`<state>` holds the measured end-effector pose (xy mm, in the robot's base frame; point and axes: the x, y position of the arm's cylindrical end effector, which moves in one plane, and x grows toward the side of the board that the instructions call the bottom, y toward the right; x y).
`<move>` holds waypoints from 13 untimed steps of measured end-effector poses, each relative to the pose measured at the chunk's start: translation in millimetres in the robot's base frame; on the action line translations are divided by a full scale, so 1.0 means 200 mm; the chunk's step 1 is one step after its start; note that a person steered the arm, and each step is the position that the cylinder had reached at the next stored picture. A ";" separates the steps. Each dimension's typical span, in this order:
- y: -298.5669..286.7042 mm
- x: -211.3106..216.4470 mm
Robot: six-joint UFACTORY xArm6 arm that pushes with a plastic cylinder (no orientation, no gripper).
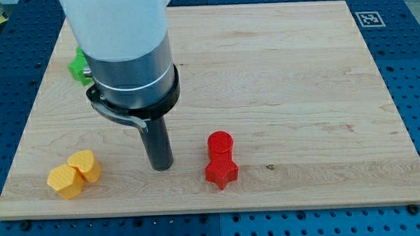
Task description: Move the red star along with red circle towards center
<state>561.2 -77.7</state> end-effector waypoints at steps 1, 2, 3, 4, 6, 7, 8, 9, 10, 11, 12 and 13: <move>0.00 0.02; 0.00 0.02; 0.00 0.02; 0.08 0.00; 0.17 0.00; 0.11 0.07; 0.13 0.21; 0.31 0.28; 0.49 0.29; 0.48 0.29; 0.45 0.23; 0.45 0.15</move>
<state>591.6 13.0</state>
